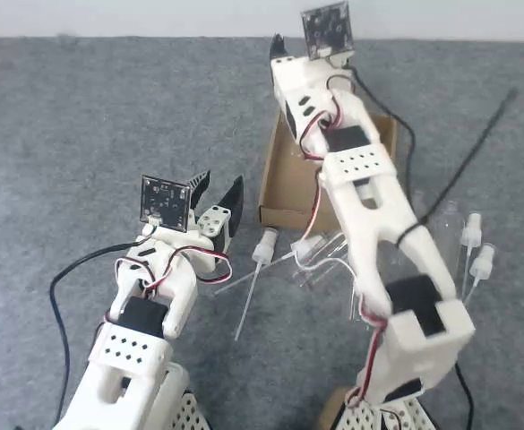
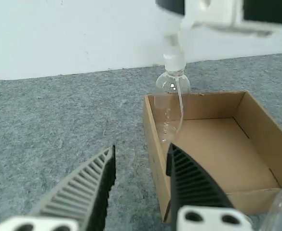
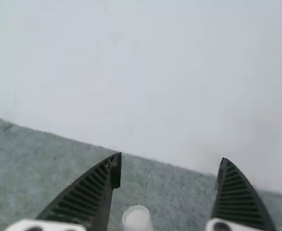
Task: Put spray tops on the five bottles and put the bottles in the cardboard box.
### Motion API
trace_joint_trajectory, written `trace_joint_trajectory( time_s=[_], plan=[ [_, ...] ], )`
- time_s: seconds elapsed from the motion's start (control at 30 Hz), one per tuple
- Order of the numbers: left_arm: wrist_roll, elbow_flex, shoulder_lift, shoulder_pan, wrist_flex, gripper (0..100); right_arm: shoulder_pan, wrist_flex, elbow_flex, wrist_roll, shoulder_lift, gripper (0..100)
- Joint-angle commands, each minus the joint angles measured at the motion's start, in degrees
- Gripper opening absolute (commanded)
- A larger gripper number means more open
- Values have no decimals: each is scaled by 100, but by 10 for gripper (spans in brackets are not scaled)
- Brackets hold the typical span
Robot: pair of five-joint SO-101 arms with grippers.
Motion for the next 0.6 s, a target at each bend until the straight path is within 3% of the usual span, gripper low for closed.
trace_joint_trajectory(
  time_s=[0.0, 0.57],
  plan=[
    [-44, -75, -132, 26, -149, 155, 4, 884, -396, 79, -1156, 264],
    [-53, -92, -141, -35, -158, 155, 13, 4831, -396, 105, -3336, 264]
  ],
)
